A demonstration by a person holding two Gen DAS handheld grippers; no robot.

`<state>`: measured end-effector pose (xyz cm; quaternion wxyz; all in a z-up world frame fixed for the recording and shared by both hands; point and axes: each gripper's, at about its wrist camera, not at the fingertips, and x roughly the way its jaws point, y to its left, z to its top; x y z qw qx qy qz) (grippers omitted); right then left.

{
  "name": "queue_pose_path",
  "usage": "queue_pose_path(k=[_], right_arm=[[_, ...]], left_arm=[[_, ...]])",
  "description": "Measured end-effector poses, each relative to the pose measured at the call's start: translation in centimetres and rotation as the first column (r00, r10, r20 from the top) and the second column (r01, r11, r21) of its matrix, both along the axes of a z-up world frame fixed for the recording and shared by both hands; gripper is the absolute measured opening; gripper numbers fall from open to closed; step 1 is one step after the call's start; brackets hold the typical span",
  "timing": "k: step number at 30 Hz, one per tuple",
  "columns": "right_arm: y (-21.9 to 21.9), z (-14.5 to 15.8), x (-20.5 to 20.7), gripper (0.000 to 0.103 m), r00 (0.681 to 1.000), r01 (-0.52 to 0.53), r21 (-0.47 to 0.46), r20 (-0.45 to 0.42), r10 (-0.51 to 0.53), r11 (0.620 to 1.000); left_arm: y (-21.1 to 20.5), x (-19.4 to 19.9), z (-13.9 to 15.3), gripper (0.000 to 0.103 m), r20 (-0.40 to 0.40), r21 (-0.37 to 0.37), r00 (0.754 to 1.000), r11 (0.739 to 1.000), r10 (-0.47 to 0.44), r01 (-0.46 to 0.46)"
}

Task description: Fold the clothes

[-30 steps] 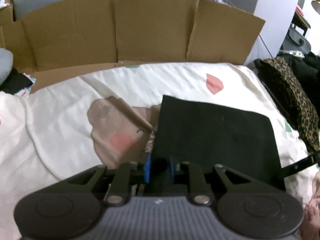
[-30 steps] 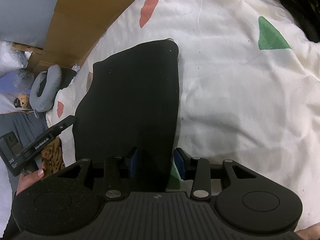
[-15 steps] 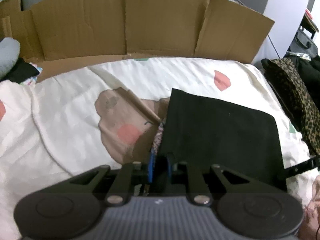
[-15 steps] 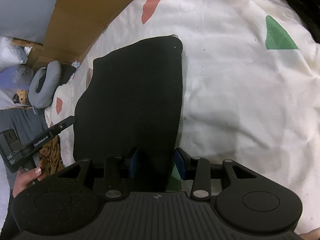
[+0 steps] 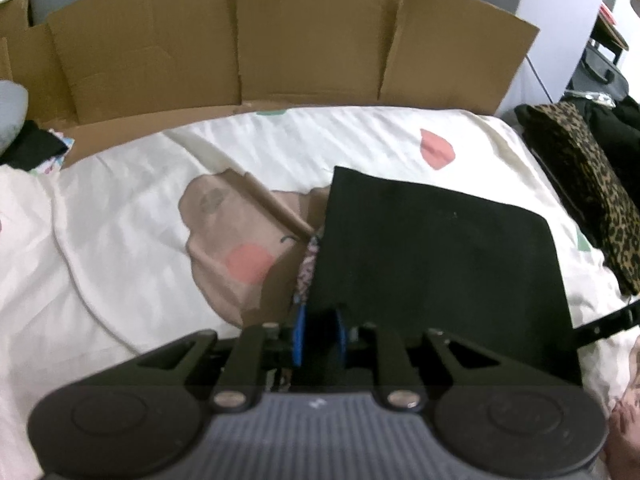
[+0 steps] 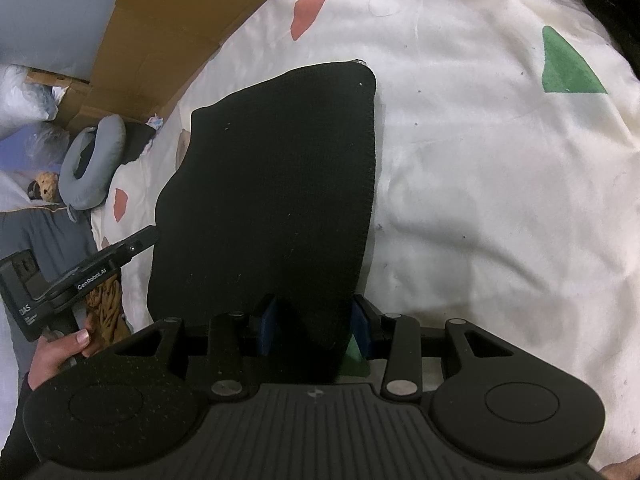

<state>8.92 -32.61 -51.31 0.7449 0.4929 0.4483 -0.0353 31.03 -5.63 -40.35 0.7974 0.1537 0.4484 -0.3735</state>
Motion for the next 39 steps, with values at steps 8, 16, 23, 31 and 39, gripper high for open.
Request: queue_pose_path(k=[8, 16, 23, 31, 39], right_arm=[[-0.1, 0.0, 0.0, 0.043, 1.0, 0.008, 0.007, 0.006, -0.009, 1.0], [-0.5, -0.7, -0.4, 0.043, 0.998, 0.063, 0.076, 0.017, -0.065, 0.995], [0.0, -2.1, -0.3, 0.043, 0.994, 0.093, 0.141, 0.037, -0.1, 0.986], [0.0, -3.1, 0.4, 0.007, 0.986, 0.11, 0.215, 0.099, -0.134, 0.97], [0.0, -1.8, 0.5, 0.006, 0.988, 0.093, 0.175, 0.108, -0.113, 0.98]], left_arm=[[-0.4, -0.6, 0.4, 0.004, 0.032, 0.006, 0.999, 0.999, -0.035, 0.035], [-0.2, -0.5, 0.7, 0.002, 0.076, 0.023, 0.997, 1.0, -0.016, 0.014], [0.2, 0.2, -1.0, 0.003, 0.049, 0.033, 0.999, 0.999, -0.007, 0.005], [0.9, 1.1, -1.9, 0.004, -0.002, -0.003, 1.0, 1.0, 0.019, -0.019], [3.2, 2.4, -0.9, 0.064, -0.096, -0.102, 0.992, 0.99, 0.086, -0.096]])
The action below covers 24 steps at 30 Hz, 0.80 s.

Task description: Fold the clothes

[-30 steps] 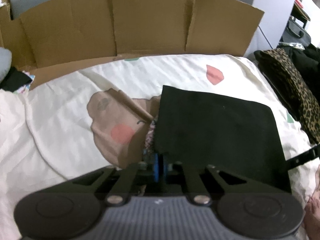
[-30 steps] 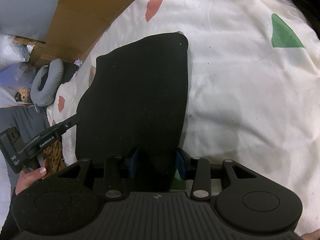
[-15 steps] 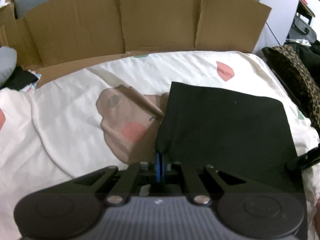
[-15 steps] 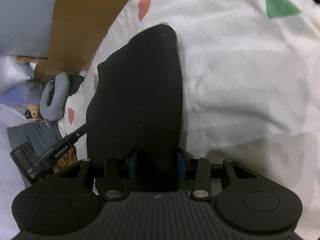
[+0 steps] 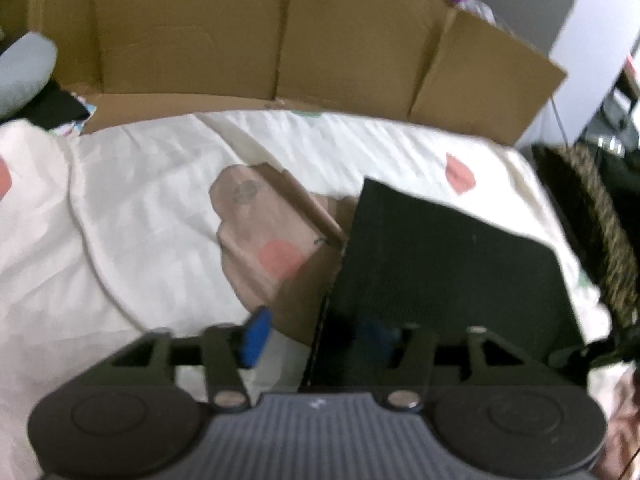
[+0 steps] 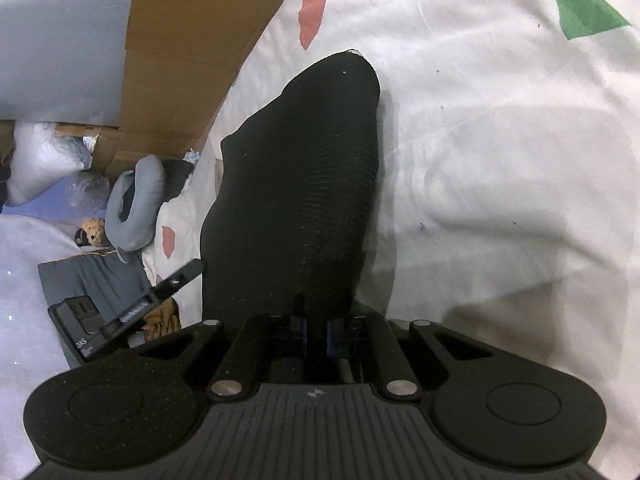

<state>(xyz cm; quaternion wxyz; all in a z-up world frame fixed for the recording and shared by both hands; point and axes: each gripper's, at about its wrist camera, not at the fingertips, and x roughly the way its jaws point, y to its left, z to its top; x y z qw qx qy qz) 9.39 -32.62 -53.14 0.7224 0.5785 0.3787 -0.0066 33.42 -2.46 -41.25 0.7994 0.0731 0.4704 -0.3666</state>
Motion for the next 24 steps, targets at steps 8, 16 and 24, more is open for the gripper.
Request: queue_pose_path(k=[8, 16, 24], right_arm=[[0.1, 0.9, 0.0, 0.006, 1.0, -0.008, -0.032, 0.007, 0.008, 0.999], [-0.6, 2.0, -0.4, 0.006, 1.0, -0.023, -0.061, 0.019, 0.024, 0.998], [-3.0, 3.3, -1.7, 0.006, 1.0, -0.005, -0.098, 0.001, 0.005, 0.995]], left_arm=[[0.7, 0.5, -2.9, 0.05, -0.191, -0.097, 0.982, 0.995, -0.009, -0.01], [0.3, -0.4, -3.4, 0.041, -0.245, -0.131, 0.969, 0.991, -0.034, 0.002], [-1.5, -1.8, -3.1, 0.04, -0.289, -0.137, 0.956, 0.99, -0.05, 0.011]])
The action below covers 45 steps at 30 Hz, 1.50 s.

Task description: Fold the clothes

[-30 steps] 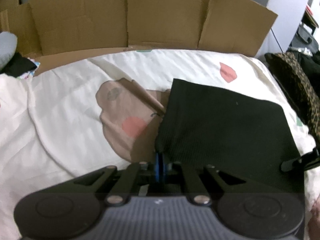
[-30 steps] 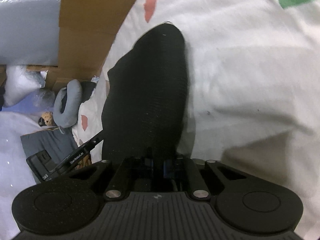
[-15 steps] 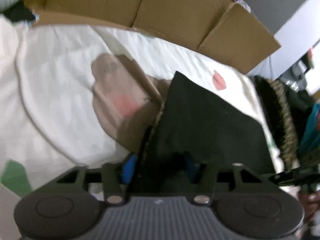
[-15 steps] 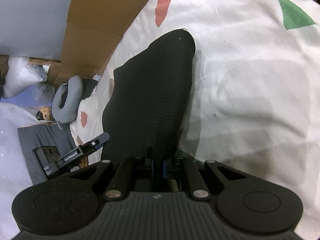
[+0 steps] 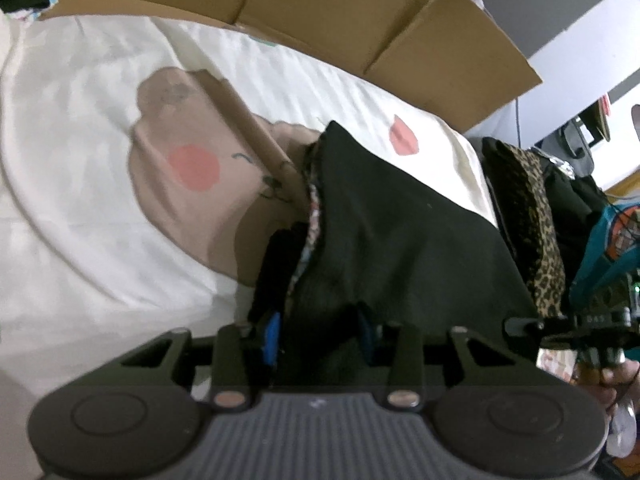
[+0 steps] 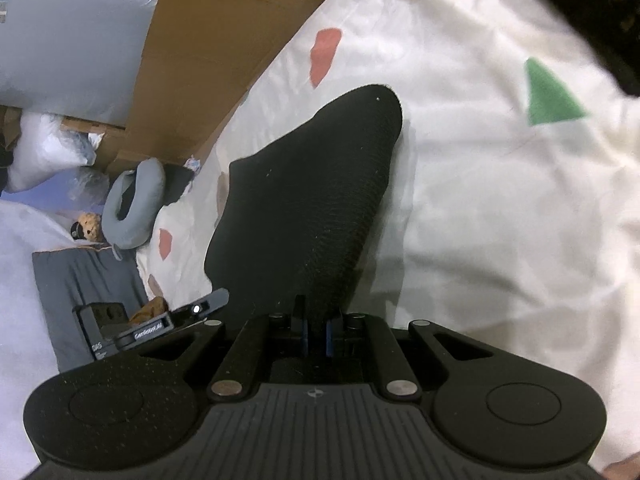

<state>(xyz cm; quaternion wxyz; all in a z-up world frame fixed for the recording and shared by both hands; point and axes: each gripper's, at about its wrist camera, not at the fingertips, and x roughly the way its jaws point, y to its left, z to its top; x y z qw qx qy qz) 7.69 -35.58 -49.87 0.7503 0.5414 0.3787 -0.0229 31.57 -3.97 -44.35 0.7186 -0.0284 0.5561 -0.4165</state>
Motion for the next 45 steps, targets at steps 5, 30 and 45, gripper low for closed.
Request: queue_pose_path(k=[5, 30, 45], right_arm=[[-1.5, -0.1, -0.7, 0.006, 1.0, 0.015, -0.011, -0.019, -0.015, 1.0], [-1.7, -1.9, -1.0, 0.009, 0.998, 0.02, 0.014, -0.059, -0.02, 1.0], [-2.6, -3.8, -1.8, 0.052, 0.993, 0.115, 0.093, 0.001, -0.116, 0.989]], left_arm=[[-0.8, -0.5, 0.9, 0.057, 0.068, 0.031, 0.997, 0.999, -0.03, 0.028], [-1.4, 3.0, -2.7, 0.057, -0.191, -0.126, 0.977, 0.989, -0.099, 0.075], [-2.0, 4.5, -3.9, 0.066, -0.233, -0.16, 0.969, 0.986, -0.082, 0.045]])
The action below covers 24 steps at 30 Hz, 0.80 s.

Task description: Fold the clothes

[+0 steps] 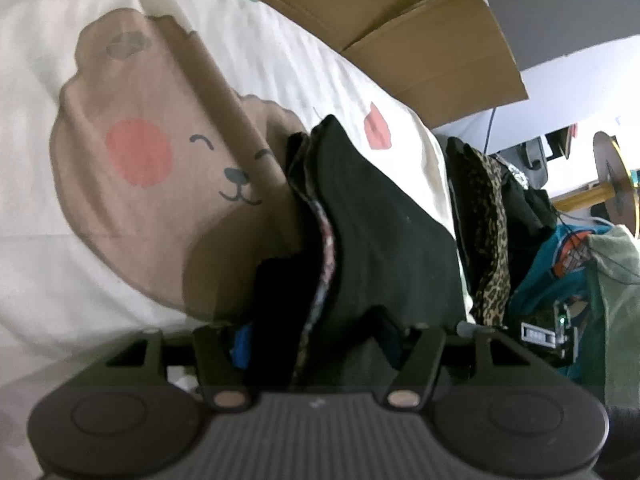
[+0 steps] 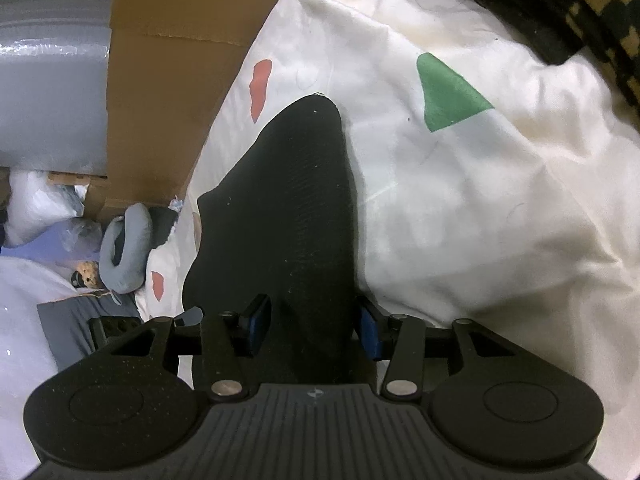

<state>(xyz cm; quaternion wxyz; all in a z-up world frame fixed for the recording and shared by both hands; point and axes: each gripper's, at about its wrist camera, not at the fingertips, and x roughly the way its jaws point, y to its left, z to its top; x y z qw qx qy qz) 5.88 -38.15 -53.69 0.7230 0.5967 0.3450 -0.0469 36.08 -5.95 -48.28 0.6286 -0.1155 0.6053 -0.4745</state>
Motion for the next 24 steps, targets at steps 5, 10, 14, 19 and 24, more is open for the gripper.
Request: queue_pose_path(k=[5, 10, 14, 19, 24], right_arm=[[0.7, -0.4, 1.5, 0.05, 1.0, -0.006, 0.014, 0.019, 0.005, 1.0], [1.3, -0.1, 2.4, 0.013, 1.0, -0.027, -0.011, 0.007, 0.027, 1.0], [1.6, 0.8, 2.4, 0.011, 0.999, -0.035, -0.039, 0.011, 0.035, 0.999], [1.3, 0.3, 2.7, 0.03, 1.0, -0.029, -0.015, -0.002, 0.029, 0.999], [1.5, -0.4, 3.4, 0.027, 1.0, -0.025, 0.006, -0.009, 0.025, 1.0]], left_arm=[[-0.6, 0.1, -0.2, 0.057, -0.003, 0.002, 1.0, 1.0, 0.004, -0.004], [-0.6, 0.0, 0.3, 0.039, 0.002, 0.009, 1.0, 1.0, -0.014, 0.014], [-0.7, 0.1, 0.6, 0.046, 0.022, 0.022, 0.999, 0.999, -0.047, 0.046], [-1.6, 0.4, -0.2, 0.074, -0.025, 0.004, 0.999, 0.999, -0.044, 0.044], [-2.6, 0.4, -0.4, 0.045, -0.034, 0.047, 0.999, 0.999, -0.022, 0.024]])
